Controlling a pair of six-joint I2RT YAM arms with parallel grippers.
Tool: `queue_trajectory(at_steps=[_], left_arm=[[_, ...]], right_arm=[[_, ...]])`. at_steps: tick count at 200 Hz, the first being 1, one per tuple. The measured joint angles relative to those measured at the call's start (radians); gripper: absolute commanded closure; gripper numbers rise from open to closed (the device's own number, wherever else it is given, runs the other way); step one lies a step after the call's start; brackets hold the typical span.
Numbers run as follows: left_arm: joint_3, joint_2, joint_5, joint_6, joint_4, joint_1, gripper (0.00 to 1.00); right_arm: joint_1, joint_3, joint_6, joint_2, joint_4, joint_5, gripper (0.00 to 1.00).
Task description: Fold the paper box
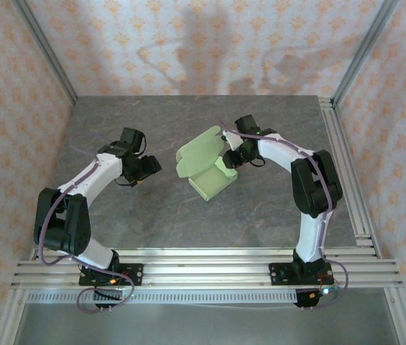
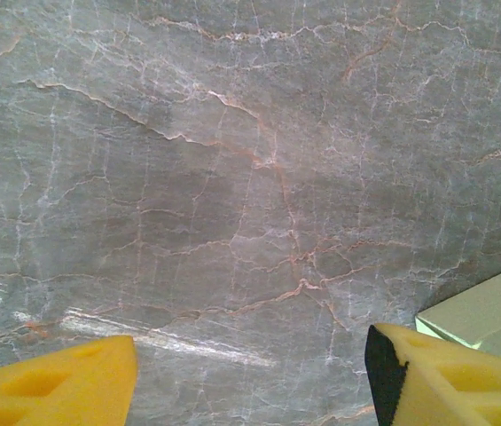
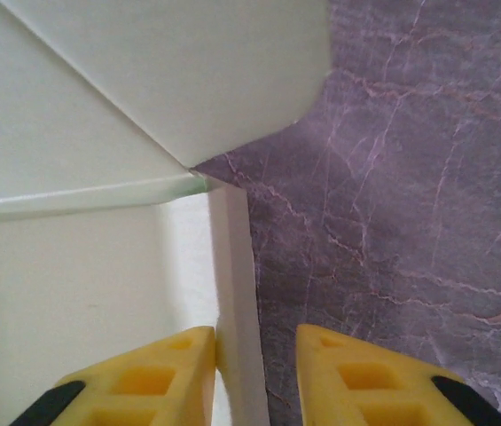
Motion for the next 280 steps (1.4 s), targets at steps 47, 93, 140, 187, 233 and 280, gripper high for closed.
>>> queue_trajectory(at_steps=[47,93,140,187,233,280], left_arm=[[0.000,-0.002,-0.015,0.000,0.000,0.000,0.30],[0.000,-0.001,-0.014,0.000,0.000,0.000,0.30],[0.000,-0.001,-0.014,0.000,0.000,0.000,0.30],[-0.011,-0.001,-0.015,0.000,0.015,0.000,0.30],[-0.101,-0.002,-0.014,-0.031,0.099,0.015,0.30],[-0.148,0.008,0.043,-0.069,0.227,-0.005,0.30]], right_arm=[[0.000,0.000,0.002,0.012,-0.003,-0.003,0.79],[0.011,-0.011,0.016,0.012,0.008,0.045,0.81],[0.065,-0.063,0.029,0.011,0.075,0.192,0.88],[0.080,-0.094,0.043,-0.018,0.119,0.245,0.89],[0.078,-0.123,0.098,-0.113,0.155,0.209,0.88],[0.047,-0.144,0.203,-0.236,0.221,0.052,0.88]])
